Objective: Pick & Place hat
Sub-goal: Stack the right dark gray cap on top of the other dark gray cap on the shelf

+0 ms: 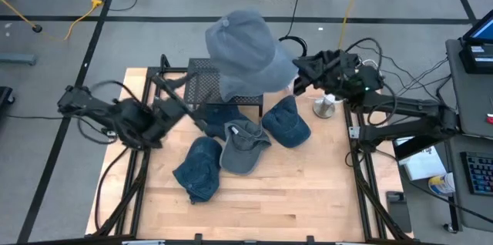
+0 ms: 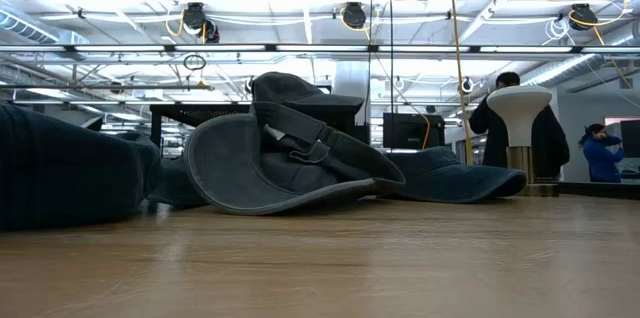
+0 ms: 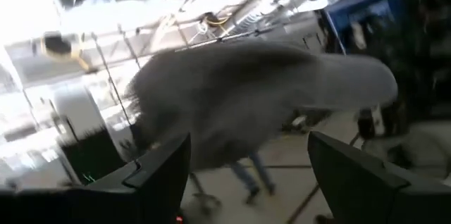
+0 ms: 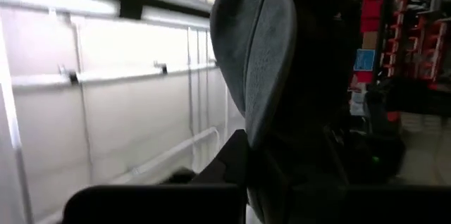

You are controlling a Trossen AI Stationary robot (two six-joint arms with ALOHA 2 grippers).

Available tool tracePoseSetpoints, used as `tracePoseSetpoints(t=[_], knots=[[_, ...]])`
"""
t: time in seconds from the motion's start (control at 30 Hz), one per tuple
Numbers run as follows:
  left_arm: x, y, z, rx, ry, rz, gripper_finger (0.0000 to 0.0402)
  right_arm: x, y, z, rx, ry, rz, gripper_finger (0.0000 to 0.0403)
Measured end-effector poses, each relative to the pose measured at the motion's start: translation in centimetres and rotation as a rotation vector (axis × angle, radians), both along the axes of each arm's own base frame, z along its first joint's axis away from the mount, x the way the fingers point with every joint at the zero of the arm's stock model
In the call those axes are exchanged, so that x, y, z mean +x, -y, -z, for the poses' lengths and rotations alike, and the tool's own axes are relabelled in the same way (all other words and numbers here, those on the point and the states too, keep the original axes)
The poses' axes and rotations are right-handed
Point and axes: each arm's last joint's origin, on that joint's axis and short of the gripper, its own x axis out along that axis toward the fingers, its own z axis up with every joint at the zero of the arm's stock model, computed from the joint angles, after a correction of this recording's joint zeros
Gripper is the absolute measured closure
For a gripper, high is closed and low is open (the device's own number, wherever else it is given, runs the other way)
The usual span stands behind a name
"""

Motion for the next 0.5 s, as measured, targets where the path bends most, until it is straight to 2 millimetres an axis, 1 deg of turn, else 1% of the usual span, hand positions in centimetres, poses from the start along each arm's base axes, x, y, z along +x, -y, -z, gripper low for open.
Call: tracePoseSetpoints(t=[0.1,0.23,0.37,0.5], knots=[[-1.7,-0.4,-1.0,-0.101,0.102,0.028,0.0111,-0.8,0.5,-0.2,-0.116,-0.027,-0.004,0.0400],[-4.1,-1.0,-2.3,-0.215,0.222,0.061,0.0098,-1.7,0.9,-0.5,-0.197,-0.035,-0.043,0.0400],[-6.1,-1.4,-3.0,-0.244,0.254,0.100,0.0086,-2.3,1.0,-0.8,-0.184,-0.036,-0.144,0.0400],[-7.2,-1.6,-3.2,-0.227,0.233,0.153,0.0088,-2.4,0.9,-0.8,-0.108,-0.058,-0.283,0.0400]])
